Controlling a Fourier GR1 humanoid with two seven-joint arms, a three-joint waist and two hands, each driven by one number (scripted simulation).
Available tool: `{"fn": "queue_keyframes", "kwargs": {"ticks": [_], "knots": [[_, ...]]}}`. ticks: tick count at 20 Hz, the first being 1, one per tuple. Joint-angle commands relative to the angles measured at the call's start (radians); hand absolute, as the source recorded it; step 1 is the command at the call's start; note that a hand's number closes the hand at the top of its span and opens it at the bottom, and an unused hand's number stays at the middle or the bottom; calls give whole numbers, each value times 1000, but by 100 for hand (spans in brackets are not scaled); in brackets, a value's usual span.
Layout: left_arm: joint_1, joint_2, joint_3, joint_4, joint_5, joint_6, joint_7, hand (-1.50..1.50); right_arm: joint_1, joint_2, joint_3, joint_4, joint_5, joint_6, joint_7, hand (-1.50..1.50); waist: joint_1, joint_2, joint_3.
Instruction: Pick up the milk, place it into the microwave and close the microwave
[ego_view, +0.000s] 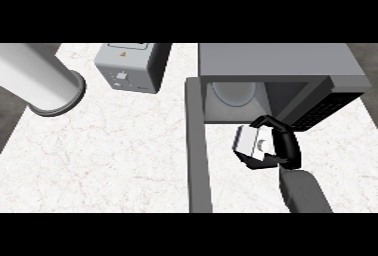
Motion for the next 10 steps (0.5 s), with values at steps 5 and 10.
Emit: {"fn": "queue_keyframes", "kwargs": {"ticks": [5, 10], "knots": [[-78, 39, -26, -2, -9, 64, 63, -150, -133, 30, 44, -92, 38, -136, 220, 150, 7, 5, 1], [-50, 44, 19, 95, 2, -27, -13, -150, -345, 7, 26, 52, 134, -256, 313, 150, 26, 8, 0]]}}
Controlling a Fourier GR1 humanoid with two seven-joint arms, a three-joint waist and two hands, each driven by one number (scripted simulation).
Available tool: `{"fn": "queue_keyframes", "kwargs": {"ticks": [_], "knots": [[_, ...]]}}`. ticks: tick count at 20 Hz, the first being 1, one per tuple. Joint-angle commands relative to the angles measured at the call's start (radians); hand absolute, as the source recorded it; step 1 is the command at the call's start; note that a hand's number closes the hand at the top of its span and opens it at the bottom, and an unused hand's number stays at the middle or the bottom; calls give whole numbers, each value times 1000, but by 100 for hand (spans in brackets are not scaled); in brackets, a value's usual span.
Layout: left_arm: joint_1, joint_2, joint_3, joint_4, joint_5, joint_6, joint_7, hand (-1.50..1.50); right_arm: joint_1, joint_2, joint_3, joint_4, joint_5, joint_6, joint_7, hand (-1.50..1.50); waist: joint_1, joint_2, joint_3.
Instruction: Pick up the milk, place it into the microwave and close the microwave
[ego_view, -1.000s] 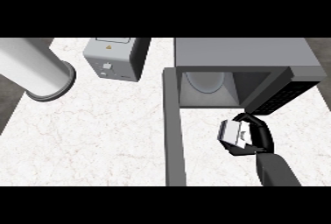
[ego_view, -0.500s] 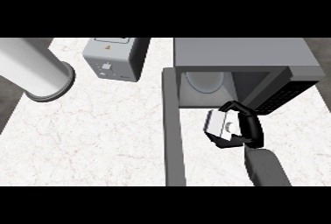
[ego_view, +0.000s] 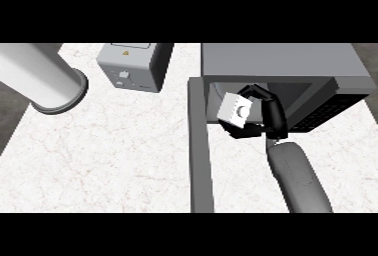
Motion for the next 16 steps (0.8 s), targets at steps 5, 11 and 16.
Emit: {"fn": "queue_keyframes", "kwargs": {"ticks": [5, 11, 16], "knots": [[-6, 7, 18, 38, 17, -27, -16, -150, -257, -5, -7, 304, 136, -151, 46, 150, 17, 5, 0], [-1, 4, 20, 61, 7, -58, -33, -150, -444, -47, -89, 549, 154, -259, 22, 150, 42, 15, 1], [-59, 39, -11, 81, 13, -46, -13, -150, -525, -113, -150, 674, 139, -287, -9, 150, 63, 28, 2]]}}
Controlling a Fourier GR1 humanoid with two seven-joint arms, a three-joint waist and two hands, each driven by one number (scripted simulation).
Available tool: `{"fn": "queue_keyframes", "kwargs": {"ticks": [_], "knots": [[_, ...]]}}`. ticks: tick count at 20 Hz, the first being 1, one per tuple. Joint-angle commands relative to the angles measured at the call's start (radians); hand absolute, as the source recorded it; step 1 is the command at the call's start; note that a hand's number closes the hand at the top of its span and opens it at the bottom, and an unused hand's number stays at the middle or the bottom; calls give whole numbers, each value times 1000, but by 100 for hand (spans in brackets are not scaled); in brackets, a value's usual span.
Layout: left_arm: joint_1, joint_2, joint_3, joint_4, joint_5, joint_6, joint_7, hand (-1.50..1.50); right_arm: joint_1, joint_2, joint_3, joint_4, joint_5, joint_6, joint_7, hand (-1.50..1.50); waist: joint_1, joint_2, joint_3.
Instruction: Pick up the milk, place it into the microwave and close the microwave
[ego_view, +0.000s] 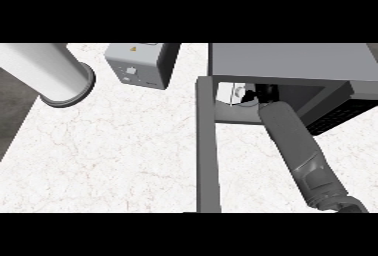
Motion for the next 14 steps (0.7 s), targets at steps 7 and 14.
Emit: {"fn": "queue_keyframes", "kwargs": {"ticks": [7, 14], "knots": [[-36, 0, -11, 41, -32, -18, -28, -150, -133, -107, -55, 158, 49, -245, -23, 150, 49, 26, -2], [-79, 22, -38, 62, -46, -12, -13, -150, -153, -155, -32, 241, 102, -320, -58, 150, 62, 39, -1]]}}
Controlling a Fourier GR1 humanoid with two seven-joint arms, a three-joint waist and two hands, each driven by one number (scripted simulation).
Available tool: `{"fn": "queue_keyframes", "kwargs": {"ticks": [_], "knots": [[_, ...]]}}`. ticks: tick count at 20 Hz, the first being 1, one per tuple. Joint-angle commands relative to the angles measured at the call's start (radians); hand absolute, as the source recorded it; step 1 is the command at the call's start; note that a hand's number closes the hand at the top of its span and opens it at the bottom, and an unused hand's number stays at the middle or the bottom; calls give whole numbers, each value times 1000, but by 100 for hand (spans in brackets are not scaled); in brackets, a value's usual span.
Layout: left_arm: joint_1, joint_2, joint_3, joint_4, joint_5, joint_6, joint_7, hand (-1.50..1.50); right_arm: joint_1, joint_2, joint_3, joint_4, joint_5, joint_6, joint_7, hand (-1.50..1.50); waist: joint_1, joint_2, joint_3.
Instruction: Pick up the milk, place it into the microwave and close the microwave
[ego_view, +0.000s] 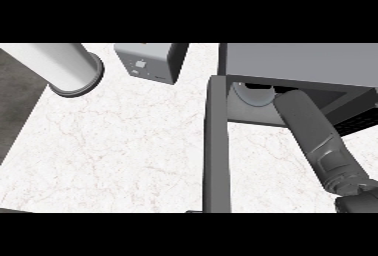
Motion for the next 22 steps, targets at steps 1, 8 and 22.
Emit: {"fn": "queue_keyframes", "kwargs": {"ticks": [1, 8, 22], "knots": [[-19, -6, -20, 26, -17, -2, 0, -150, -28, -56, 26, 57, 54, -79, 18, 150, 5, -1, -6], [-37, -1, -27, 4, -65, 4, -5, -150, -12, -131, 37, 212, 99, -292, 264, -150, 26, 15, -9], [-52, -7, -98, 78, -137, -83, -44, -150, -54, -35, 7, 112, 51, -20, 21, -150, 15, 0, -4]]}}
